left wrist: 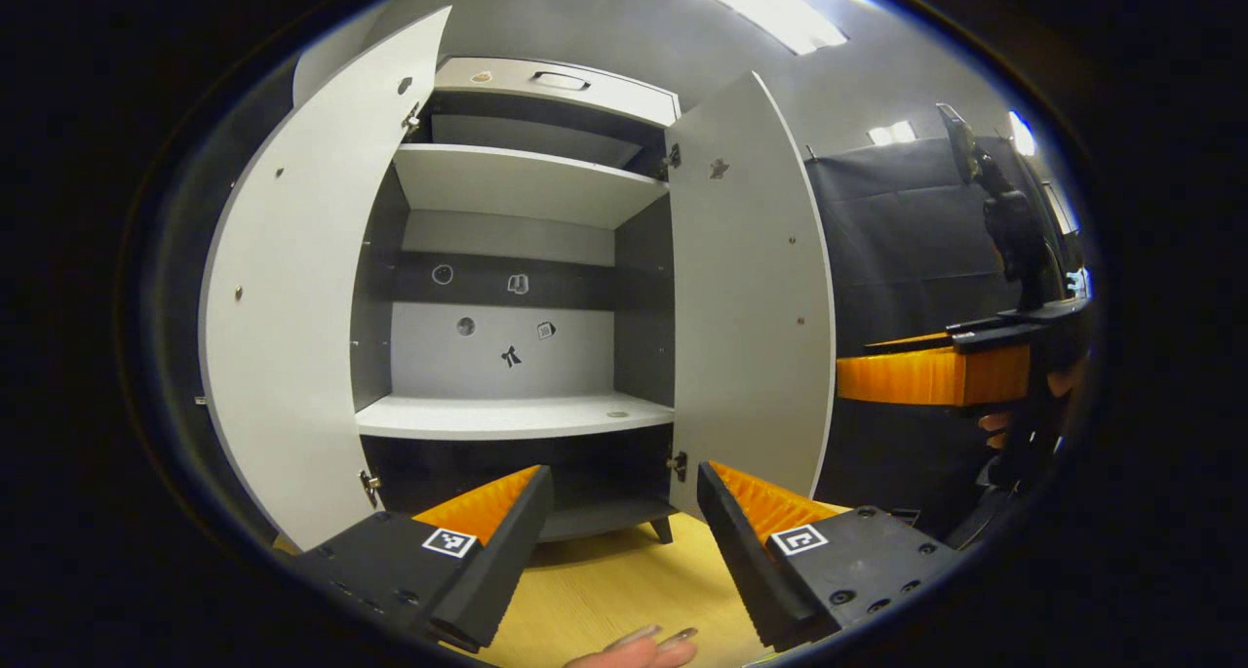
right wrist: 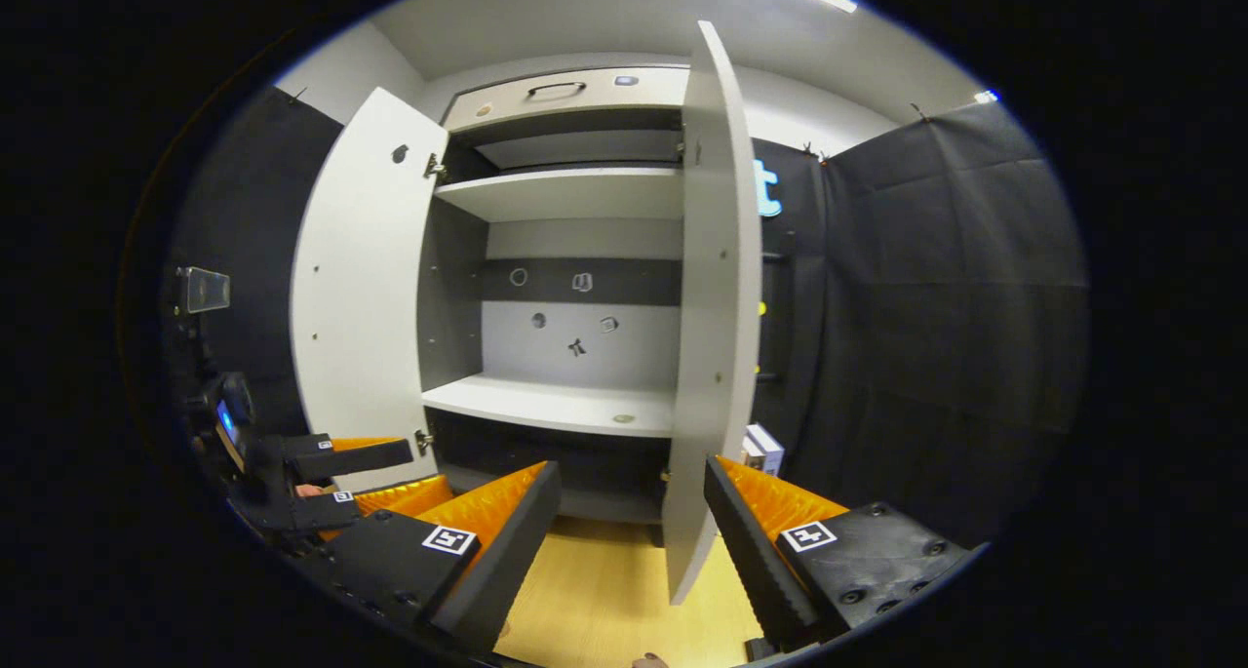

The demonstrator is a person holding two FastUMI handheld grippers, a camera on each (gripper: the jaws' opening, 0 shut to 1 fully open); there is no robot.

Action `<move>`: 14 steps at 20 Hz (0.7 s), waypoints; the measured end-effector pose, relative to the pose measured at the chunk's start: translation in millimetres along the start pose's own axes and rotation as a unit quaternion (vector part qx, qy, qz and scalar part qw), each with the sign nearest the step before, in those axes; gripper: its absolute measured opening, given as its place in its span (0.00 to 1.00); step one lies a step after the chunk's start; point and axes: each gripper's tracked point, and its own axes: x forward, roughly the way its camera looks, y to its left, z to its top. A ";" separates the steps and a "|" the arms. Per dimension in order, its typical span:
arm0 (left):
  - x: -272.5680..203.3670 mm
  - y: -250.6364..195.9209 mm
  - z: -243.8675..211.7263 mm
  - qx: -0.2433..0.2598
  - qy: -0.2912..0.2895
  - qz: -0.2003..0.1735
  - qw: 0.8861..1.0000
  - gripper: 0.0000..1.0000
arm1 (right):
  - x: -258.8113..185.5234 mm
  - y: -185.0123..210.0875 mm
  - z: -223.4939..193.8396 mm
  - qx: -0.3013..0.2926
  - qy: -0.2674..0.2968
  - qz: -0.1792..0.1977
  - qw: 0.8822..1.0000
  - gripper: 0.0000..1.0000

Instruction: Grasp the bottle in the cabinet with the left hand and place it on the coaster, then close the right door with the right hand and the left door with the left hand.

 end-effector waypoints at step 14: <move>14.2 14.5 69.4 0.005 -0.012 -0.016 1.000 0.94 | 54.3 -112.0 43.9 -0.003 -0.027 -0.113 0.993 0.97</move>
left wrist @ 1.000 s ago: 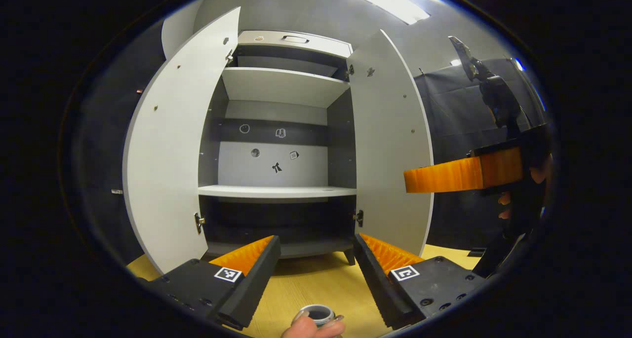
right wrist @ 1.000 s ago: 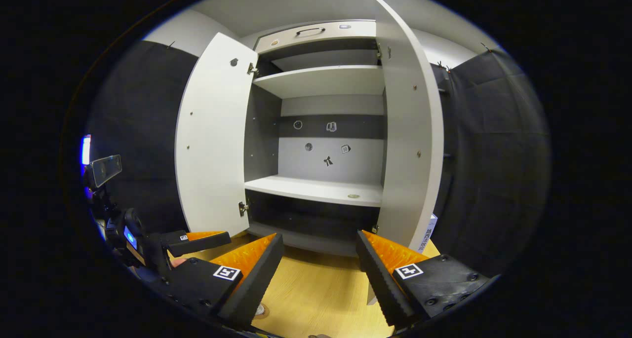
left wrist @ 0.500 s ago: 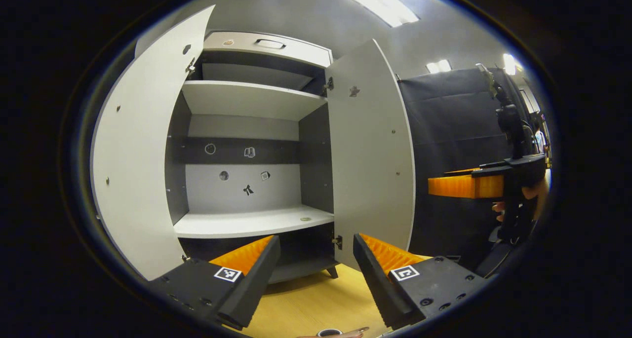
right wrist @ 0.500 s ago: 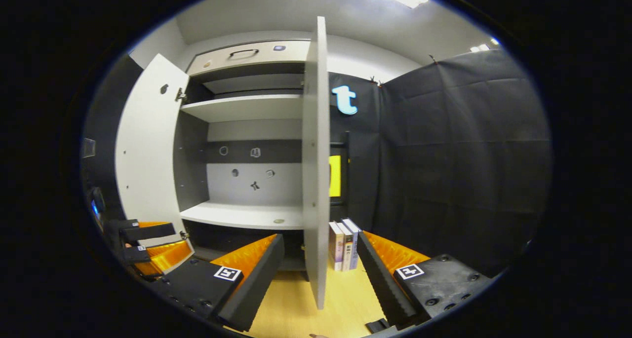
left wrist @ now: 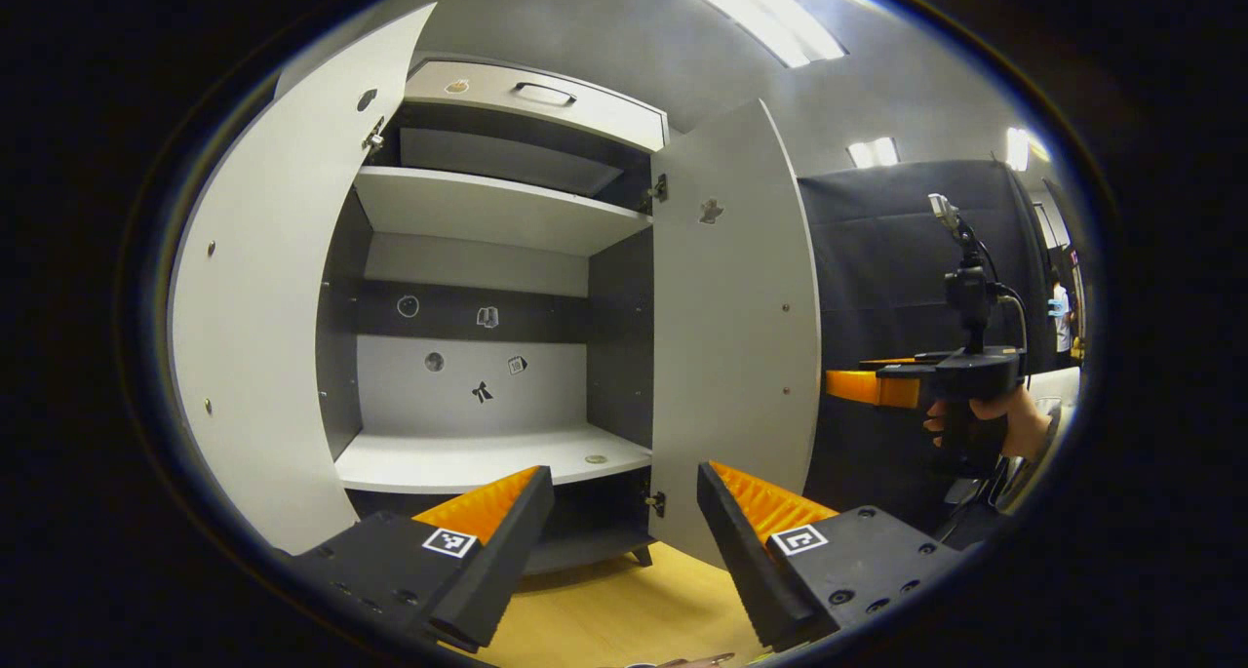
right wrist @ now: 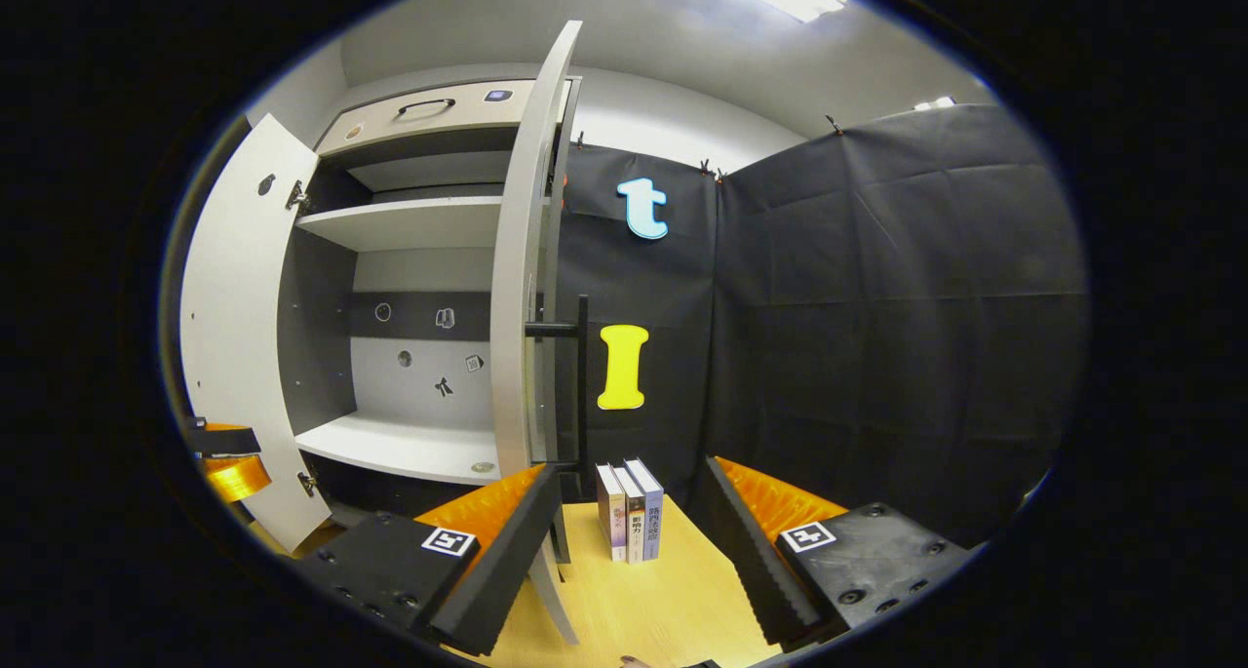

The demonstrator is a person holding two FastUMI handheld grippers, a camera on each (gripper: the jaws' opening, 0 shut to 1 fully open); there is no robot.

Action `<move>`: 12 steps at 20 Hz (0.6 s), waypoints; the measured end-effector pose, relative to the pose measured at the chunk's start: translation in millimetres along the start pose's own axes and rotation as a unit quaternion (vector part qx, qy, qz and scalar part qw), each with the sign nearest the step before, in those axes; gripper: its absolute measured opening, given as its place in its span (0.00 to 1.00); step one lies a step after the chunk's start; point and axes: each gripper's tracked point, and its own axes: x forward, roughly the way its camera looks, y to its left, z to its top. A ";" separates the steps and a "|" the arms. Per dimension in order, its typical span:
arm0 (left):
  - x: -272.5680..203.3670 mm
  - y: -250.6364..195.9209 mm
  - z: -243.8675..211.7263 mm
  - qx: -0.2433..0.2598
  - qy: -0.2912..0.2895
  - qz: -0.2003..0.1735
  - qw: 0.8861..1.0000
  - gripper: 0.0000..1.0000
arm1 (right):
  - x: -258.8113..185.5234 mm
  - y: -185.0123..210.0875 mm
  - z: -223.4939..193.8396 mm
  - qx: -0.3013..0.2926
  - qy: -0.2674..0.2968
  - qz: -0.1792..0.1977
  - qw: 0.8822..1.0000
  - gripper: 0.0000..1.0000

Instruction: Grasp the bottle in the cabinet with the left hand and place it on the coaster, then close the right door with the right hand and the left door with the left hand.

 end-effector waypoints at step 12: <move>2.0 8.4 -6.9 -0.056 0.009 0.089 0.994 0.94 | 19.7 32.6 -4.2 0.013 0.011 0.128 0.992 0.95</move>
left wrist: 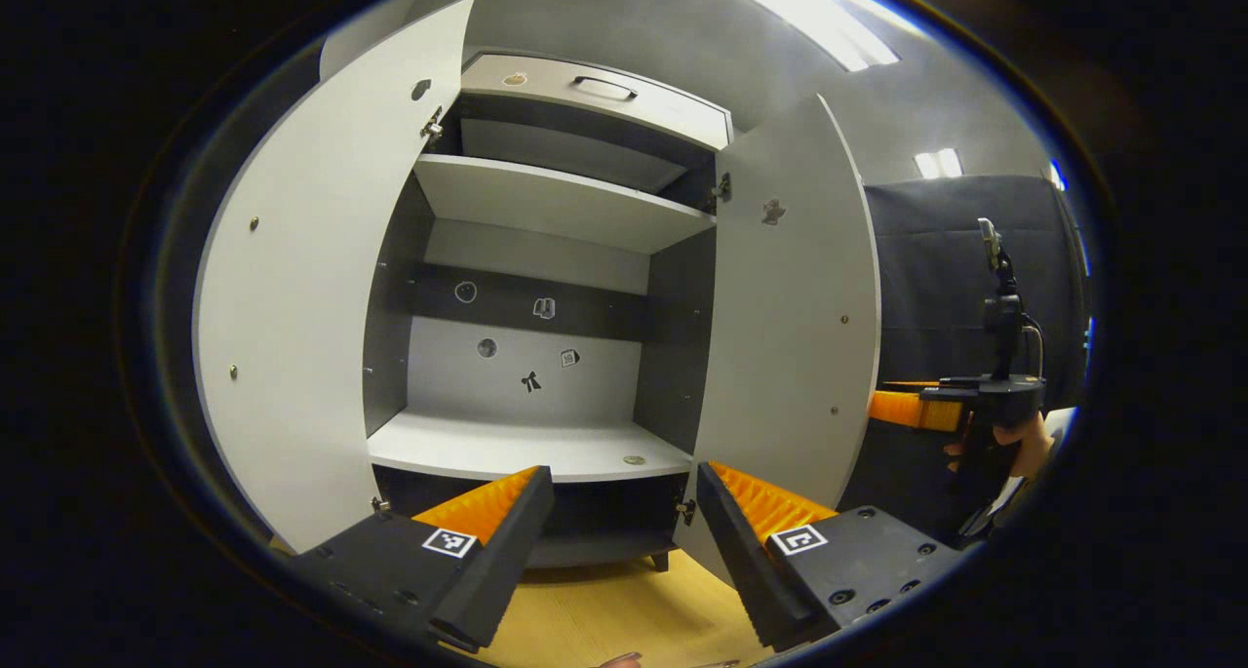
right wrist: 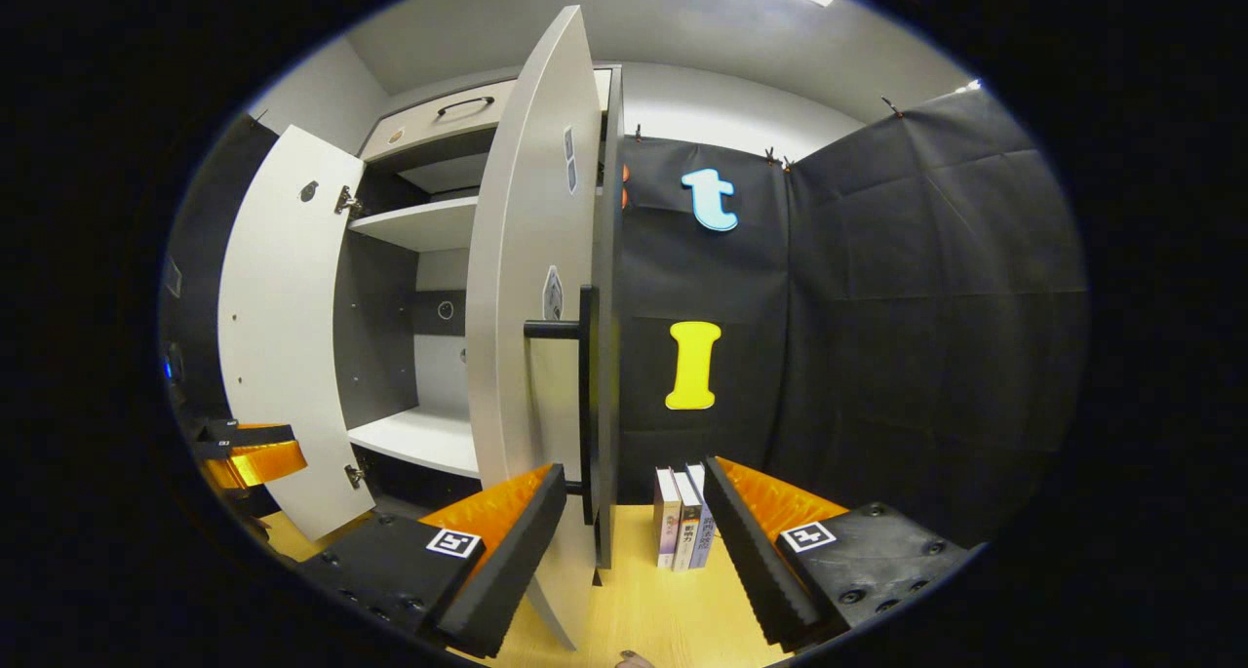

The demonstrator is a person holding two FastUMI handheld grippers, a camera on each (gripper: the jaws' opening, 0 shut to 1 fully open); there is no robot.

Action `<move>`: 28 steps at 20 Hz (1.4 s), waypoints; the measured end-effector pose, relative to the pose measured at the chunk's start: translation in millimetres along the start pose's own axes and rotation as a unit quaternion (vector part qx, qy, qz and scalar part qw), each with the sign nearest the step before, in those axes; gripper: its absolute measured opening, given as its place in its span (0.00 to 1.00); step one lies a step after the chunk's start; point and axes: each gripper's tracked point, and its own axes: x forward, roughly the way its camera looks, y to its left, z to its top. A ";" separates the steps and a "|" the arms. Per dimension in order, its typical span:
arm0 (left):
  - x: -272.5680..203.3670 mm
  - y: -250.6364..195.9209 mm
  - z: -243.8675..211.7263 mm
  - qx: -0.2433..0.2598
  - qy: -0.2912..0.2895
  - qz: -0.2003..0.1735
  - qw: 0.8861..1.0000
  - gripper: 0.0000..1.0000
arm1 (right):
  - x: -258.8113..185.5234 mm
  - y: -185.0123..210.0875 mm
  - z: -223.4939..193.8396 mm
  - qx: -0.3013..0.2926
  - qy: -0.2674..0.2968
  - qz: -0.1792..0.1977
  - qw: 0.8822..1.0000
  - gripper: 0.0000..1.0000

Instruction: Grasp the bottle in the cabinet with the left hand and place it on the coaster, then close the right door with the right hand and the left door with the left hand.

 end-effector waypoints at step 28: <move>-120.6 121.9 15.5 0.035 0.005 0.195 0.980 0.93 | 108.1 199.4 -12.5 0.022 -0.017 0.105 0.994 0.96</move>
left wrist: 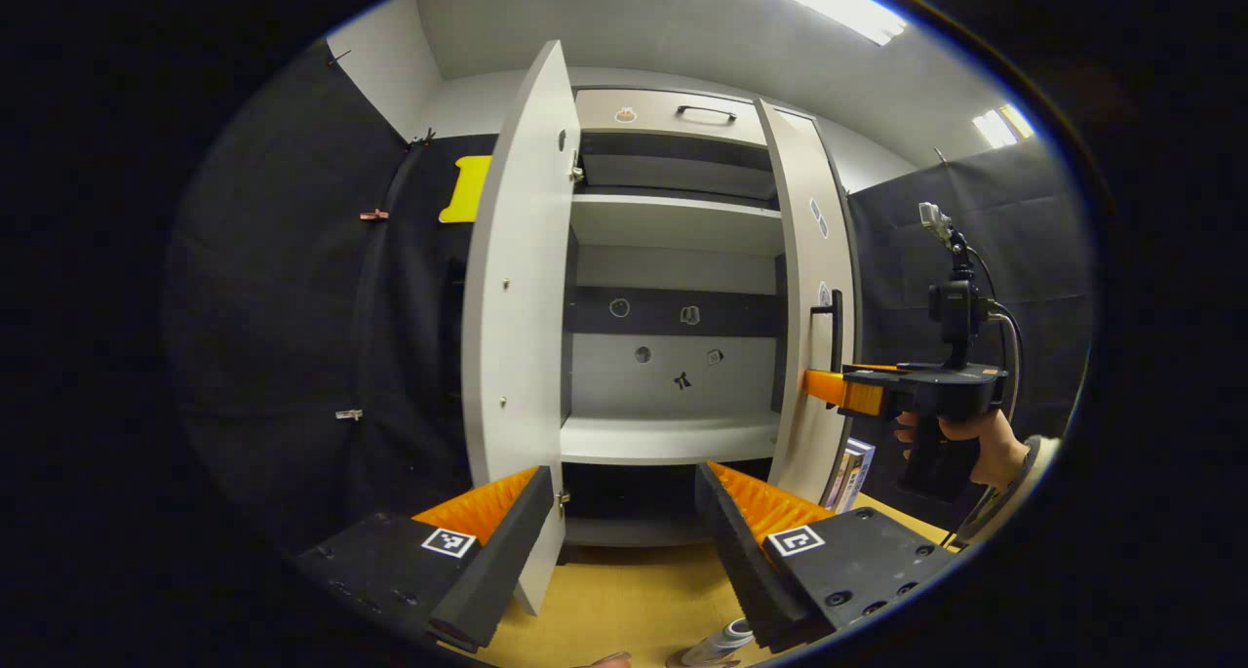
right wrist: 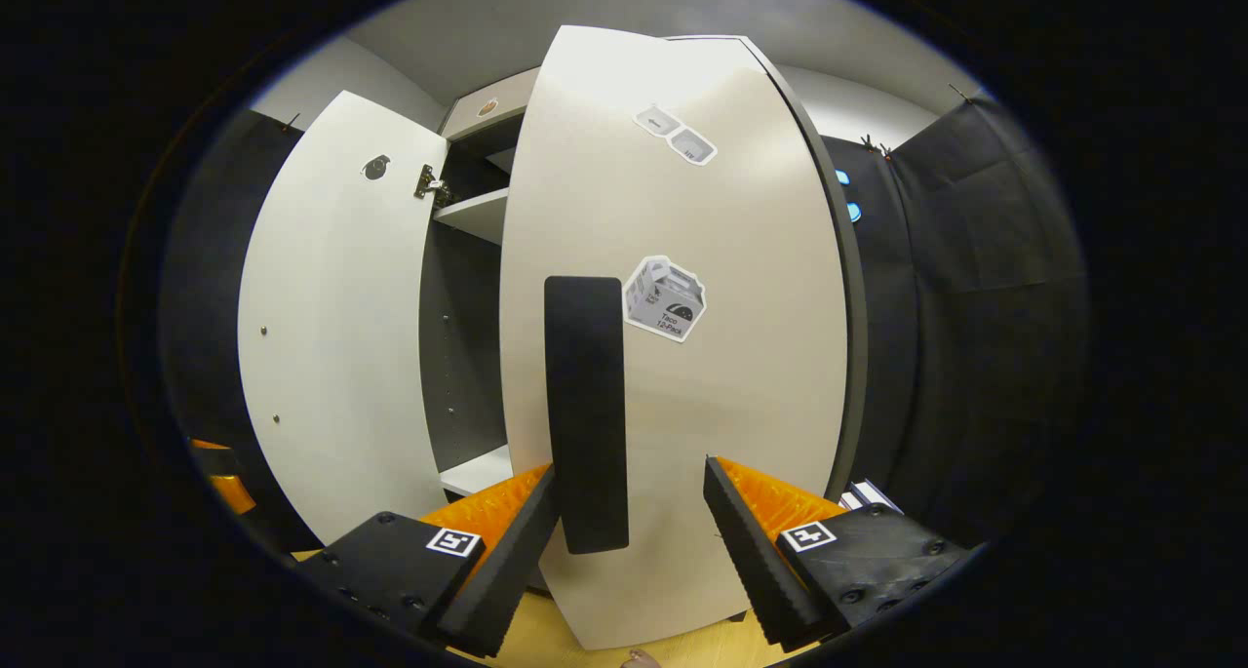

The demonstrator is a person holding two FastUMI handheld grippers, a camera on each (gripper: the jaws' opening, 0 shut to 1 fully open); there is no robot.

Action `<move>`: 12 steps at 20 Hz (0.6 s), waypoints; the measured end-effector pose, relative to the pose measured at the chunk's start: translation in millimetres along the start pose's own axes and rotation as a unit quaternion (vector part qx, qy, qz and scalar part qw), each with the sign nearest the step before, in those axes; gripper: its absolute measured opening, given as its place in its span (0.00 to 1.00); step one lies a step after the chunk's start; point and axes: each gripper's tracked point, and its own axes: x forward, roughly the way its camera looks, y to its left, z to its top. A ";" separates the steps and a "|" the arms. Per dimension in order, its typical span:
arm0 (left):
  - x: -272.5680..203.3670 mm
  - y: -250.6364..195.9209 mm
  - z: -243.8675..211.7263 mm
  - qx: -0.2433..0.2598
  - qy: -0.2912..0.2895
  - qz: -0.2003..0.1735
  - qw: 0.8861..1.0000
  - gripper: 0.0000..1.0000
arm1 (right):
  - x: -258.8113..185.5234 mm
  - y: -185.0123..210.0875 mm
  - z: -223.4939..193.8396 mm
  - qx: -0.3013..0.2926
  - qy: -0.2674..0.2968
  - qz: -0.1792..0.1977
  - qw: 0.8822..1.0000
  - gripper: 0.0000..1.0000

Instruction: Grasp the bottle in the cabinet with the left hand and place it on the coaster, then close the right door with the right hand and the left door with the left hand.

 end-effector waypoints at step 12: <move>-22.9 104.0 9.4 -0.005 -0.011 0.103 0.995 0.93 | 64.7 13.8 -2.4 -0.062 -0.026 -0.081 0.994 0.95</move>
